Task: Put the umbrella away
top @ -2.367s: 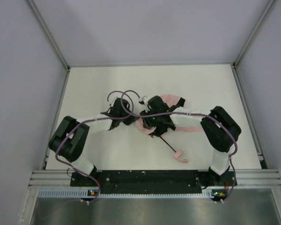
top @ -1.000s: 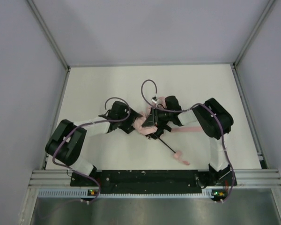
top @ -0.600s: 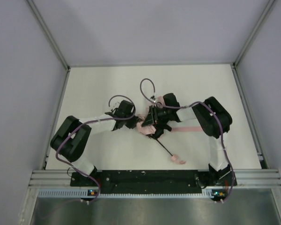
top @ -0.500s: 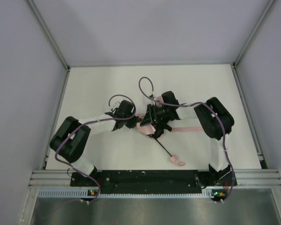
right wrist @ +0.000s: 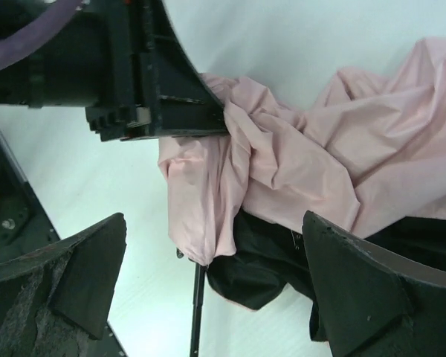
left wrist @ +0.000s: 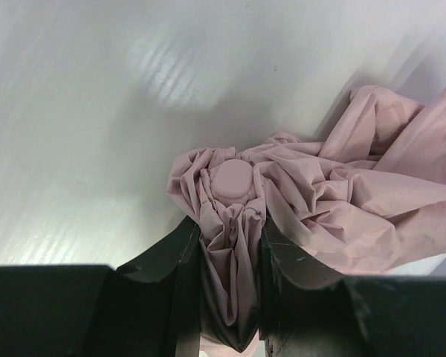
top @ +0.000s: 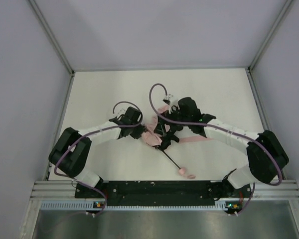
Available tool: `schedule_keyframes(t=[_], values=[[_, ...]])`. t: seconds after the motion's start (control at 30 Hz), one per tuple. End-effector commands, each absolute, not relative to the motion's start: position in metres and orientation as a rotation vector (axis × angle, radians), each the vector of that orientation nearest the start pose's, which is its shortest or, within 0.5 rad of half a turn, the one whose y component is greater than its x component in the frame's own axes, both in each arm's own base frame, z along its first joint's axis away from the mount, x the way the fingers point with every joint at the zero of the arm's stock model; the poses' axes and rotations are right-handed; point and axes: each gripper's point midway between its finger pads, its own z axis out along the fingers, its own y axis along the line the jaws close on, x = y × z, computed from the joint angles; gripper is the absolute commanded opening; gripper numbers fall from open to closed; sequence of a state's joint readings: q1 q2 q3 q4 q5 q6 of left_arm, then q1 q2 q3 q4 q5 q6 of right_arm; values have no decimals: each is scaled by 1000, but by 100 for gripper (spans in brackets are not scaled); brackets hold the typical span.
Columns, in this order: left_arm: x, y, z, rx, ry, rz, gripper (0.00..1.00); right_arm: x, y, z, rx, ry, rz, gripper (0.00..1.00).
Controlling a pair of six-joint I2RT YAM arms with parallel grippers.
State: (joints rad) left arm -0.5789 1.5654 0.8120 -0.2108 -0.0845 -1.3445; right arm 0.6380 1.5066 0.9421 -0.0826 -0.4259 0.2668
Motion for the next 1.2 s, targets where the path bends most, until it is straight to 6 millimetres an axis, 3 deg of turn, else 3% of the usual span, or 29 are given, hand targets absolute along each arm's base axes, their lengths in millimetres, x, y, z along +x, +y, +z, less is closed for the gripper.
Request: schedule_keyframes(t=[0.0,0.1,0.33,0.43,0.5,0.7,0.83,0.93,1.0,1.17], values=[[280,-202,38,-1057,2539,-420,0,282,311,136,-793,1980,658,98],[274,-195,34,-1080,2593,-336,0,281,321,131,-846,1925,584,95],[273,-200,34,-1094,2680,-341,0,272,350,113,-974,1861,549,92],[275,-202,32,-1071,2685,-353,0,276,354,103,-973,1947,534,92],[279,-204,30,-1009,2686,-378,0,287,340,109,-812,2059,566,92],[290,-221,36,-813,2595,-644,0,299,275,164,-292,2142,863,90],[291,-224,36,-735,2532,-765,0,324,231,178,-90,2211,949,88],[298,-230,43,-670,2458,-849,0,339,219,165,-117,2319,954,87],[301,-230,45,-660,2424,-868,0,344,221,161,-133,2359,1002,77],[314,-232,60,-655,2297,-938,0,333,218,138,-121,2422,997,73]])
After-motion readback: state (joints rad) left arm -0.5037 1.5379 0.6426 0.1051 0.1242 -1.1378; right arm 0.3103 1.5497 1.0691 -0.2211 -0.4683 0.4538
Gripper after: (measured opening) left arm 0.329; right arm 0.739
